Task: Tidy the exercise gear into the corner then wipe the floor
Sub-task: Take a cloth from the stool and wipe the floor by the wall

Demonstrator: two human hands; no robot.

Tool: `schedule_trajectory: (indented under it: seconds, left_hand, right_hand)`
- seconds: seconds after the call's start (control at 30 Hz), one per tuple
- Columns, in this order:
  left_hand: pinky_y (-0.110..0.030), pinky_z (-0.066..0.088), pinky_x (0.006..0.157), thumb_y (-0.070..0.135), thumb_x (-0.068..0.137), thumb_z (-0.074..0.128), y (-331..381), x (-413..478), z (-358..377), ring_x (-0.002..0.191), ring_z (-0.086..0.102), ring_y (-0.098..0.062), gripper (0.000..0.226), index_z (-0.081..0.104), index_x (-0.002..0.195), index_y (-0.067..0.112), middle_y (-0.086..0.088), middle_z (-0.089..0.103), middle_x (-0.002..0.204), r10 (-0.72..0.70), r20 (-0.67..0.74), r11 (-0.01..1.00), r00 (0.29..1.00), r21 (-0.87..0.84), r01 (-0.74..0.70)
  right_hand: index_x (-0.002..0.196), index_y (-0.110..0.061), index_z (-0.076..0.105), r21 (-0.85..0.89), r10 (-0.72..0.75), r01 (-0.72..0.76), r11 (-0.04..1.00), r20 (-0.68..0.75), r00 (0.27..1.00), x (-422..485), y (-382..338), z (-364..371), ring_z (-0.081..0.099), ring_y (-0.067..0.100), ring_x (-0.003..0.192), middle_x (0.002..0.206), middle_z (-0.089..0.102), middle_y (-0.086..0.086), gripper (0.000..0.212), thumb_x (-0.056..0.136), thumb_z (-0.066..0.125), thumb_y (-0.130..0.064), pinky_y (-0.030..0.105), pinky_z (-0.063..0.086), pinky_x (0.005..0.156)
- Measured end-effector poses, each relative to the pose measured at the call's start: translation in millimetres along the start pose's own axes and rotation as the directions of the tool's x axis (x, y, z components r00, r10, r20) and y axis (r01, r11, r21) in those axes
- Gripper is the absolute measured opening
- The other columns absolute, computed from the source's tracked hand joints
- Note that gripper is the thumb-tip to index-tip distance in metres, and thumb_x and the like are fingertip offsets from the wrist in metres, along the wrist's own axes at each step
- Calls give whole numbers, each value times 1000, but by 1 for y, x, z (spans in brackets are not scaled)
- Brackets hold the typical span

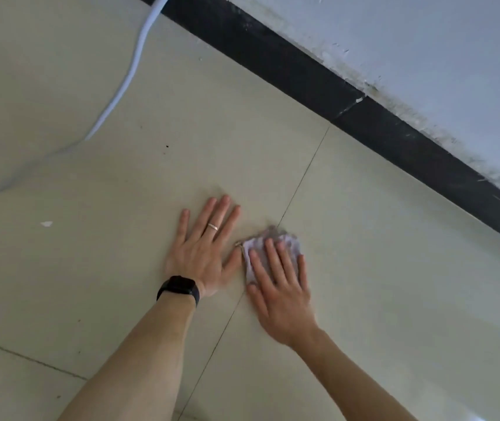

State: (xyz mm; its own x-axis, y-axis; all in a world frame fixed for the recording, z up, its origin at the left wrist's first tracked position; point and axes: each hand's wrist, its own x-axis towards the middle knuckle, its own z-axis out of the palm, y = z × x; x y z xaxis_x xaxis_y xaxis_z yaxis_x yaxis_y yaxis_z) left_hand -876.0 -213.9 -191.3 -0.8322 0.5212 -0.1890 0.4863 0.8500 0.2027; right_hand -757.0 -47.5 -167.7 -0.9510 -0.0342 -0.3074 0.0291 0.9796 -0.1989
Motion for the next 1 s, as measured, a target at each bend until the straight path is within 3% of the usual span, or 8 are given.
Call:
schedule_trajectory:
  seconds: [0.07,0.13,0.23,0.33,0.5,0.63,0.83,1.0]
  left_hand:
    - [-52,5,122,53,94,32,0,-2,0,153,3,-17,73,10,159,25,4,0,166,-5,8,1000,1000,3,5]
    - [-52,4,122,53,95,30,1,-3,0,153,0,-17,73,7,159,25,4,-3,166,0,14,1000,1000,6,0]
    - [-53,5,122,54,96,26,-2,-3,-1,153,-3,-17,72,3,159,27,4,-9,166,10,42,1000,999,16,-10]
    - [-53,5,122,54,96,27,-1,-5,2,153,-3,-17,72,1,158,28,5,-8,166,2,49,1000,999,19,-3]
    - [-53,4,122,53,98,32,1,-3,-2,153,-1,-18,72,0,158,28,4,-6,166,5,53,999,999,37,-7]
    - [-55,5,121,54,98,29,1,-4,-1,153,0,-19,71,1,158,29,3,-2,167,17,34,998,999,55,-19]
    - [-54,2,122,55,98,23,2,-3,2,153,-3,-19,69,-3,158,30,3,-6,166,0,49,999,999,44,-2]
    - [-55,8,121,45,103,20,16,-41,3,153,2,-22,58,7,158,32,0,0,167,-56,8,998,998,-25,56]
  right_hand:
    - [156,-32,24,-63,-270,273,960,59,961,-39,8,10,14,21,153,165,17,0,56,103,32,-47,56,24,116]
    - [156,-34,22,-100,-317,325,941,85,945,-23,39,-1,14,18,152,165,18,-3,56,103,30,-49,54,25,116]
    - [158,-36,4,43,179,-178,983,-28,983,33,72,-26,-8,16,153,167,-3,-4,57,105,18,-50,54,8,122]
    - [157,-33,-9,223,549,-533,816,-14,836,48,73,-32,-23,16,150,165,-18,-1,60,105,15,-50,50,-8,122]
    - [159,-30,5,71,187,-191,979,62,980,-76,-7,22,-6,23,154,167,-5,2,63,103,28,-49,57,8,121]
    - [158,-33,15,26,-118,116,993,75,990,-128,7,40,6,19,154,166,11,-3,63,101,35,-53,57,21,117]
    - [158,-35,-2,219,472,-455,863,-30,881,-40,64,11,-12,19,152,167,-10,1,63,102,21,-54,52,-6,121]
    - [156,-37,-9,146,307,-301,942,-14,952,-73,10,28,-19,18,151,166,-16,0,60,104,18,-52,54,-7,121]
